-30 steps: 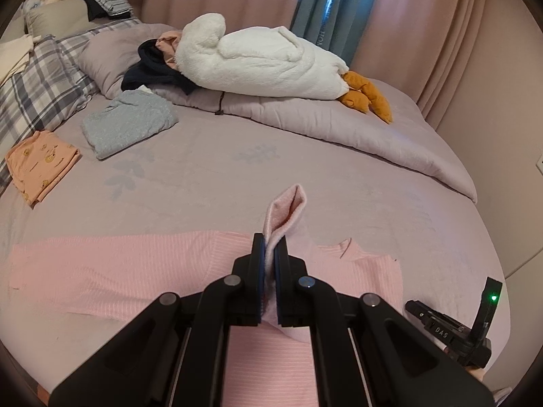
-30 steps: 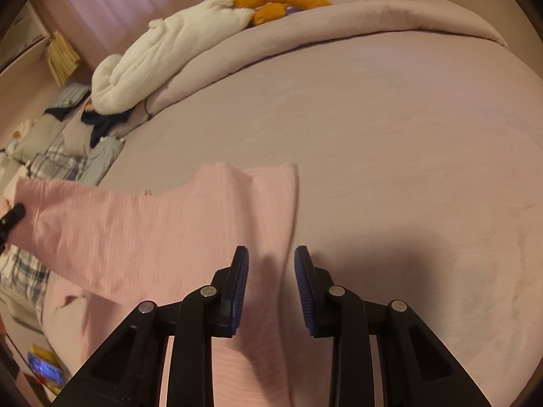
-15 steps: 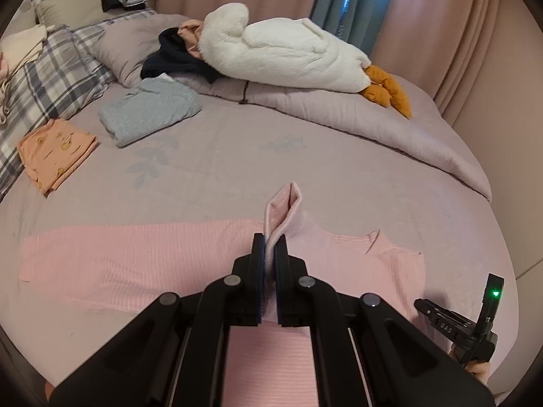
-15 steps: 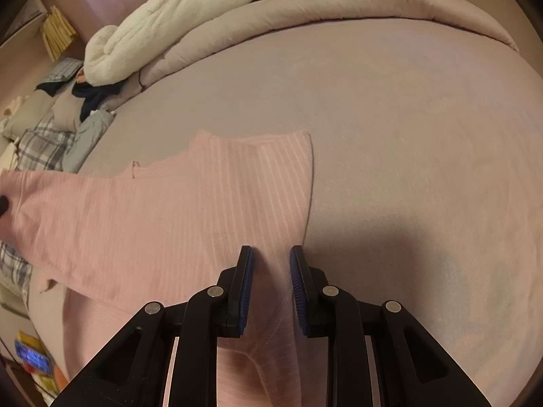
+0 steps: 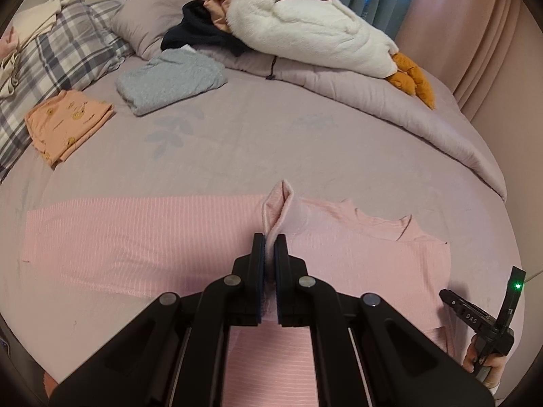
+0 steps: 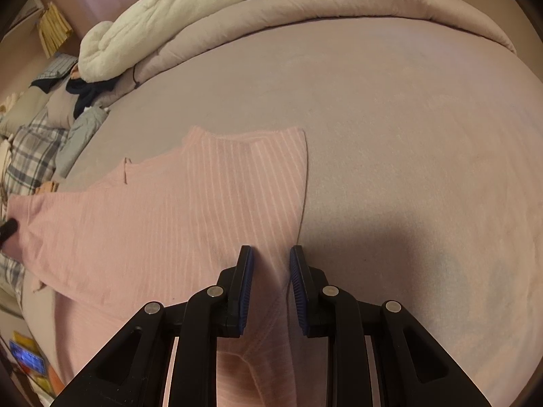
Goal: Fold small clothes
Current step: 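Drag the held side panel over the shirt body with the left gripper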
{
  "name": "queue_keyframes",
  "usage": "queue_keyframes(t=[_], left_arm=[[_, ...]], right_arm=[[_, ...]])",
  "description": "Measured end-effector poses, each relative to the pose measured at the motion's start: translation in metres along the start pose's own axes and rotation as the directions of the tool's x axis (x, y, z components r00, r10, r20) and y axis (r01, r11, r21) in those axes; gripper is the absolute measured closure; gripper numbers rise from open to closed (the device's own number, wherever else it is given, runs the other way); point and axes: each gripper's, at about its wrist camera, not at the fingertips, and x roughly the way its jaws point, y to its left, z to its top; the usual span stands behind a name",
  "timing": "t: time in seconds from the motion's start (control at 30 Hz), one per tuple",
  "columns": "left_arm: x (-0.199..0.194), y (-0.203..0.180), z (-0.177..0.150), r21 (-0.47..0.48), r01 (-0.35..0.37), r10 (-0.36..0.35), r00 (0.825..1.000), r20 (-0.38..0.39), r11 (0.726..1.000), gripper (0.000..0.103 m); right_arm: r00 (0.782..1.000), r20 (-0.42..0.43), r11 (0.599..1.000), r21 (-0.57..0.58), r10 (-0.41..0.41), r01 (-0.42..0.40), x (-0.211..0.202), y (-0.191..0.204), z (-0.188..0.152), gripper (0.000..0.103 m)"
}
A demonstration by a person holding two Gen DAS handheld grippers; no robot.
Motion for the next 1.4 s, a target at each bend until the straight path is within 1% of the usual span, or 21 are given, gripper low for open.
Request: queue_keyframes(t=[0.43,0.77,0.87,1.1,1.23,1.3,1.4], left_arm=[[0.026,0.02,-0.014,-0.03,-0.02,0.018,0.998,-0.058,0.999,0.098],[0.042,0.03,-0.026,-0.018,-0.041,0.039,0.995,-0.094,0.999,0.098],[0.049,0.034,-0.031,-0.027,-0.048,0.045,0.993,-0.108,0.998,0.098],[0.059,0.044,-0.036,-0.042,-0.049,0.043,0.992,-0.12,0.998,0.098],[0.067,0.053,-0.041,-0.068,-0.027,0.017,0.99,-0.142,0.997,0.096],[0.076,0.056,-0.045,-0.053,-0.028,0.019,0.986,-0.167,0.998,0.095],[0.077,0.055,-0.049,-0.046,-0.026,0.018,0.986,-0.163,0.999,0.093]], right_arm=[[1.0,0.001,1.0,-0.009,-0.013,0.013,0.003,0.004,0.0,0.078],[1.0,0.001,1.0,-0.014,-0.021,0.021,0.003,0.005,0.0,0.078],[1.0,0.001,1.0,-0.01,-0.023,0.023,0.003,0.005,0.0,0.078],[1.0,0.002,1.0,-0.009,-0.026,0.026,0.004,0.004,-0.001,0.078],[0.999,0.015,0.999,-0.024,-0.047,0.048,0.004,0.006,-0.004,0.078],[0.998,0.025,0.997,-0.036,-0.062,0.063,0.004,0.008,-0.006,0.078],[0.996,0.039,0.997,-0.025,-0.077,0.078,0.004,0.009,-0.008,0.078]])
